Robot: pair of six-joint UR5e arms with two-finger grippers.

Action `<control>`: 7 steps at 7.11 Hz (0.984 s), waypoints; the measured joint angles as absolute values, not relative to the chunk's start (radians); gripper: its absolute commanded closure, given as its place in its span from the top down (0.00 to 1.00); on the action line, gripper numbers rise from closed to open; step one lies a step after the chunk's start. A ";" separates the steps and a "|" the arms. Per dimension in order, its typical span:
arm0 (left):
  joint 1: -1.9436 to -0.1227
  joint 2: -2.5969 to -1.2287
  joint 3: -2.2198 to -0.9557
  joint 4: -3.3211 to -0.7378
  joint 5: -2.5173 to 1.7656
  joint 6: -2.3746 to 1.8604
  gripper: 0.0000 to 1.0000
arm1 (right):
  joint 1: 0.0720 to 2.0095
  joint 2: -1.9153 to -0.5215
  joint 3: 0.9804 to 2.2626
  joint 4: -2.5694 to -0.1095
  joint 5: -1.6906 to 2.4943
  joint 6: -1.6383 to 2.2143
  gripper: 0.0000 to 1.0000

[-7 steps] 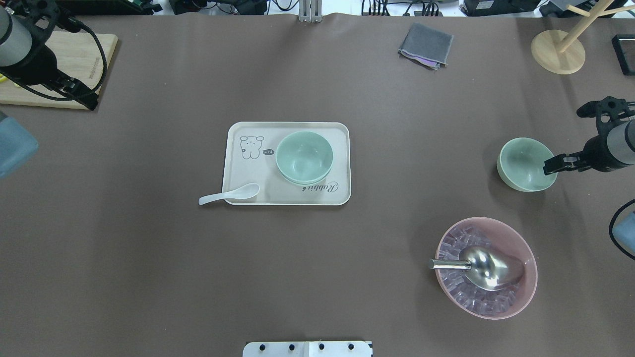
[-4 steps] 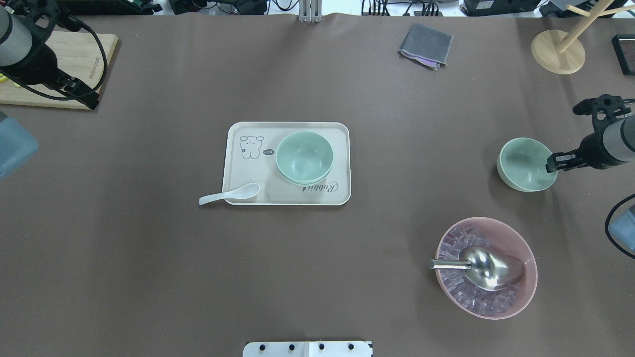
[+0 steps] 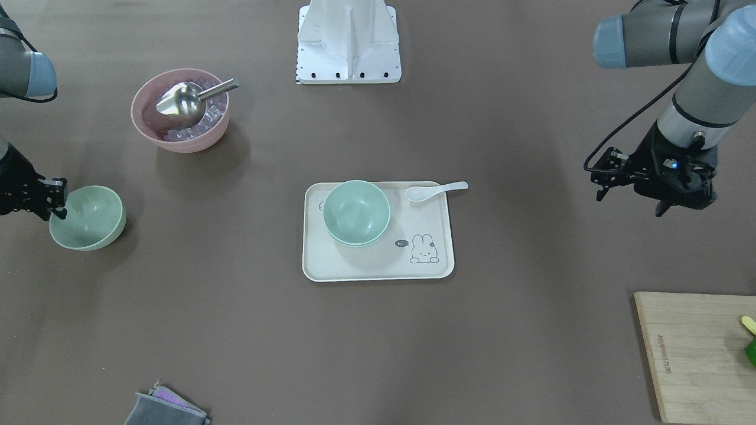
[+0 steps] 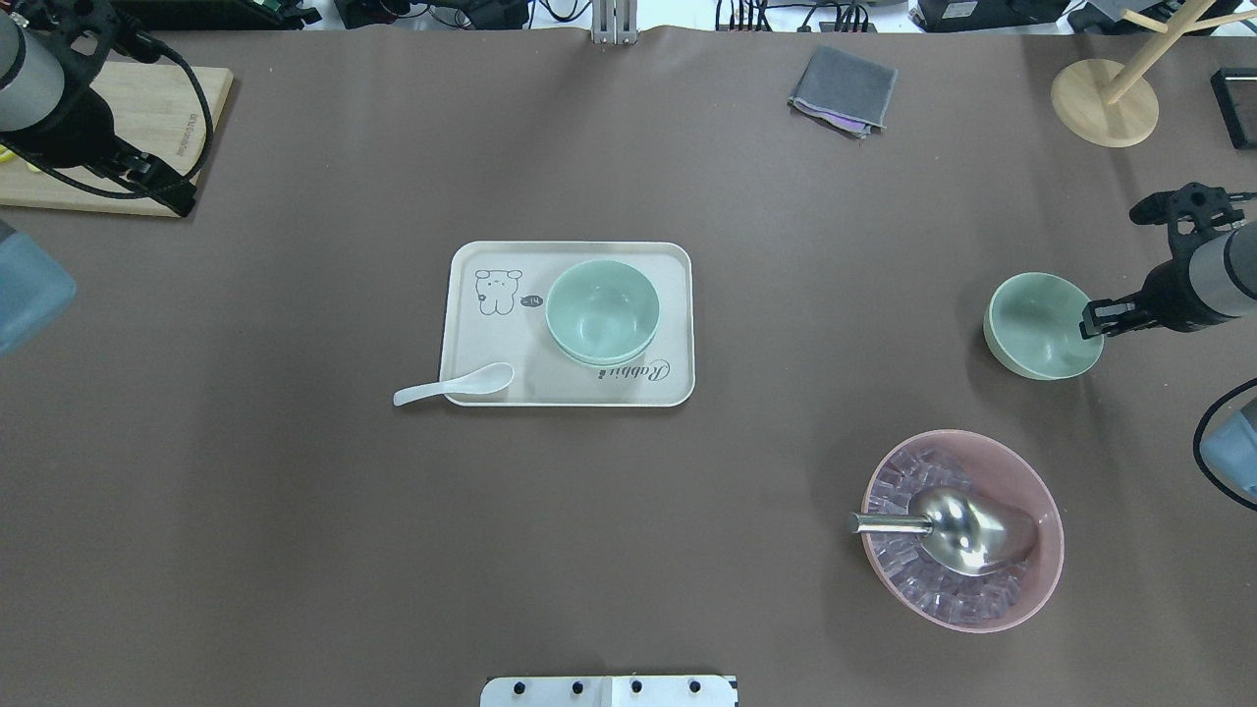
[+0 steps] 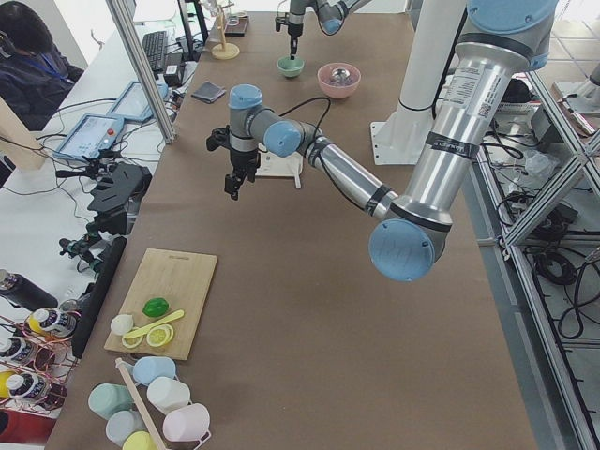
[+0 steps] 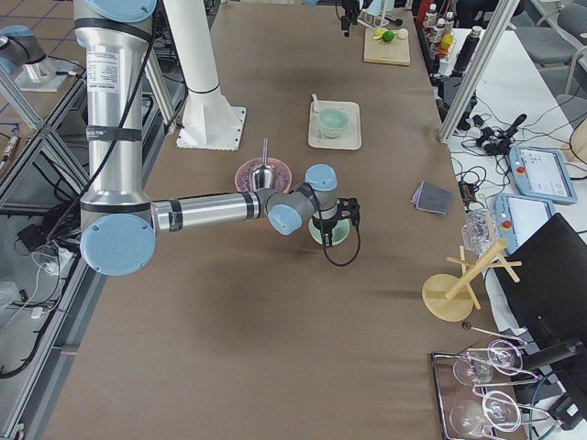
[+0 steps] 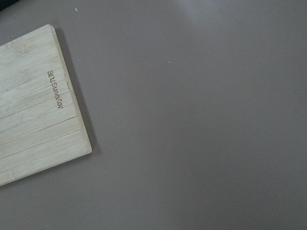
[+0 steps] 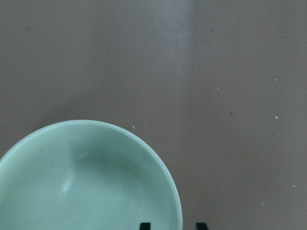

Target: Stack green bowls together

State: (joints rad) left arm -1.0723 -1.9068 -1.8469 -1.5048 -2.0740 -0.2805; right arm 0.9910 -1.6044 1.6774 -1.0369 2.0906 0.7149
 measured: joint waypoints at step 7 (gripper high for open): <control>-1.095 -1.913 -1.846 -1.496 -2.114 -0.292 0.98 | 0.999 -1.573 1.713 -1.051 2.099 0.722 0.00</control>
